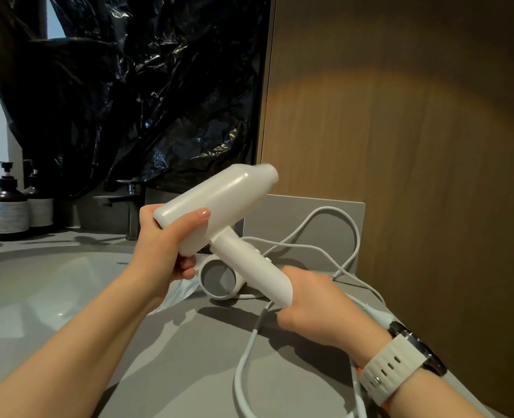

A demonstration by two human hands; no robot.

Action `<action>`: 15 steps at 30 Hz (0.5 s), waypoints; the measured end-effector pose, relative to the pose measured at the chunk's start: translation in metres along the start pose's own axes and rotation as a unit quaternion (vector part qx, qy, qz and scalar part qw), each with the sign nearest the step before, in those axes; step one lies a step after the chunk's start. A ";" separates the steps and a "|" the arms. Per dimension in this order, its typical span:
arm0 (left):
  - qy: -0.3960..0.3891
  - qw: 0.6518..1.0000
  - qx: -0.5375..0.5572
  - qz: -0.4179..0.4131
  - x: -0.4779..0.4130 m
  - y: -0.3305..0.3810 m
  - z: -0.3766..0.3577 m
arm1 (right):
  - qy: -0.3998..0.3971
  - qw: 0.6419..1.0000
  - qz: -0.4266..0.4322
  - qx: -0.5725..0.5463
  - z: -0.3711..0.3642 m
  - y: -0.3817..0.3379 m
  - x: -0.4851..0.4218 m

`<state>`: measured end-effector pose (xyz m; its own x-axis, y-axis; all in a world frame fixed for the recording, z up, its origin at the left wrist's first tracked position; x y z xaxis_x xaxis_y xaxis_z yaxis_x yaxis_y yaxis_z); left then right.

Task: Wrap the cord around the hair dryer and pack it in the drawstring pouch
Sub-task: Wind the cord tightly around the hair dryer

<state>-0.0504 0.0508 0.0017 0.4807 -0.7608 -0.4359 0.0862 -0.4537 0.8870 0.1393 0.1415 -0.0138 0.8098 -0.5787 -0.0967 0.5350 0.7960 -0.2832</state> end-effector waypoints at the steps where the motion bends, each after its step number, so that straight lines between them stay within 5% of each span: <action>1: -0.024 1.000 -0.015 0.003 0.000 0.000 0.003 | -0.016 1.000 0.003 0.012 0.001 0.002 0.001; 5: -0.066 0.997 -0.046 0.023 0.001 -0.007 0.003 | -0.067 0.997 0.002 0.034 0.003 0.011 0.006; 10: 0.001 1.000 0.006 0.026 -0.003 -0.012 0.003 | -0.045 0.999 -0.006 -0.021 0.002 0.017 -0.002; 15: 0.025 0.999 0.028 0.028 -0.001 -0.014 -0.003 | -0.104 0.993 -0.030 -0.048 -0.003 0.017 0.000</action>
<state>-0.0501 0.0593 -0.0094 0.5262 -0.7625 -0.3764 0.0095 -0.4374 0.8992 0.1477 0.1548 -0.0212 0.8148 -0.5675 0.1184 0.5661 0.7349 -0.3735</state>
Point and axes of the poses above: each hand's wrist, its own x-axis away from the middle knuckle, its own z-axis out of the back of the hand, y = z × x, the point moved 1 cm from there along -x, towards the middle knuckle, and after that the axes turned 12 degrees about -y, right-handed, at the moved point
